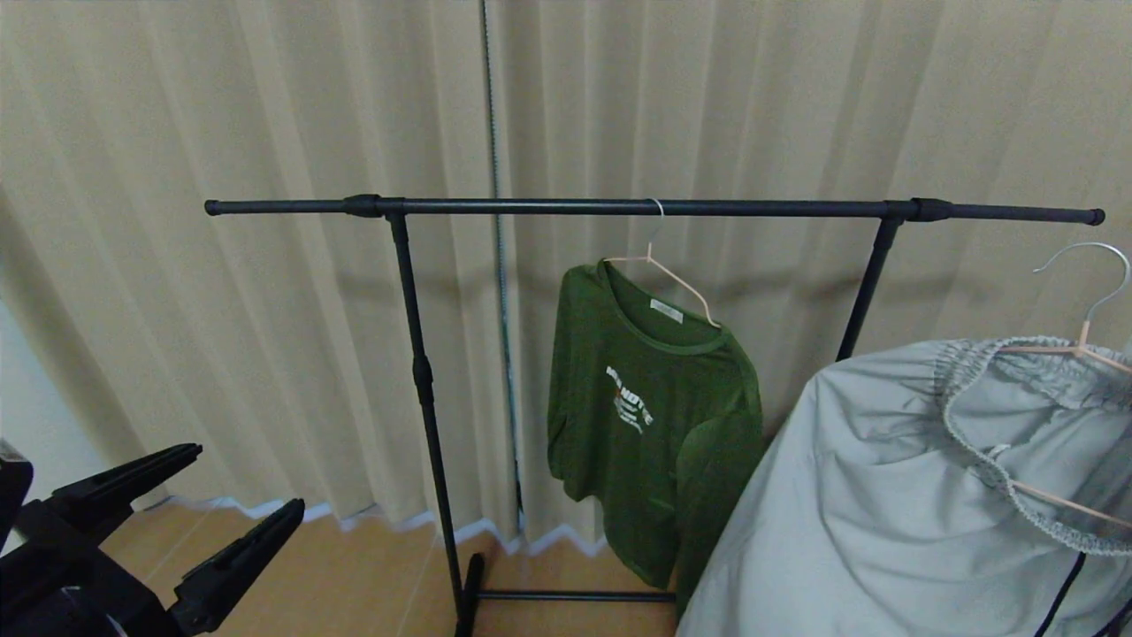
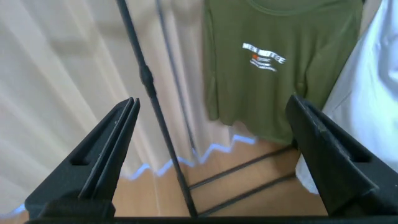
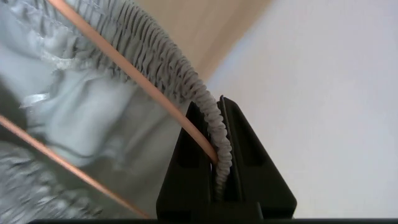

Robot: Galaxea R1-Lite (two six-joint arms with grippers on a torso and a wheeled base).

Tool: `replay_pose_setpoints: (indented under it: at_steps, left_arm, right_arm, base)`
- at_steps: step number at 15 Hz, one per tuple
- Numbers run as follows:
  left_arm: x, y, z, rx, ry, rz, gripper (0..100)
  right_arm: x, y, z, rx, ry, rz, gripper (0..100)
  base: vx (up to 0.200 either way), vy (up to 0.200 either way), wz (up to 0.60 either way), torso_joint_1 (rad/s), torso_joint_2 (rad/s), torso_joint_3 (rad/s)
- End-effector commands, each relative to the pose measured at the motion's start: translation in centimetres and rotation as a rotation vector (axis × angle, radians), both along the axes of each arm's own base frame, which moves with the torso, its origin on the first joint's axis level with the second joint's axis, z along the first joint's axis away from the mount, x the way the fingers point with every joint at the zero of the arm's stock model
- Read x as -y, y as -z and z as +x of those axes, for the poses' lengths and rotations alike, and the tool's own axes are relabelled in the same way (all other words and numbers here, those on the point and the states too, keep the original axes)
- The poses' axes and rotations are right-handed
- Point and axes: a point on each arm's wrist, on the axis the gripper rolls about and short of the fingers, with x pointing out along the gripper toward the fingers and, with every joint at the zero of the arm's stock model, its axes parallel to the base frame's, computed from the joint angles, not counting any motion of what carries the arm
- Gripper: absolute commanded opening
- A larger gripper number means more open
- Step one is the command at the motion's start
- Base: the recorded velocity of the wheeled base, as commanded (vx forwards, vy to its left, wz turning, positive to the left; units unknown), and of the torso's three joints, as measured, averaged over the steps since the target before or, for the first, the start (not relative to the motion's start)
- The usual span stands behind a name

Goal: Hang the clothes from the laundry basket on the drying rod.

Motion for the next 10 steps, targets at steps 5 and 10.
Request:
replay_pose_setpoints:
  at_steps: [5,10]
  left_arm:
    - [0.1,-0.3,-0.2,0.015,0.016,-0.012,100]
    - [0.2,-0.3,-0.1,0.015,0.018,-0.012,100]
  right_arm:
    - [-2.7,-2.0,4.5,-0.033,-0.121,-0.024,0]
    - [-3.0,-1.9,7.2,-0.054,-0.145,-0.022,0]
  base:
    - [0.040,0.000,0.00,0.000,0.00,0.000]
    - [0.200,0.000,0.00,0.007,0.00,0.003]
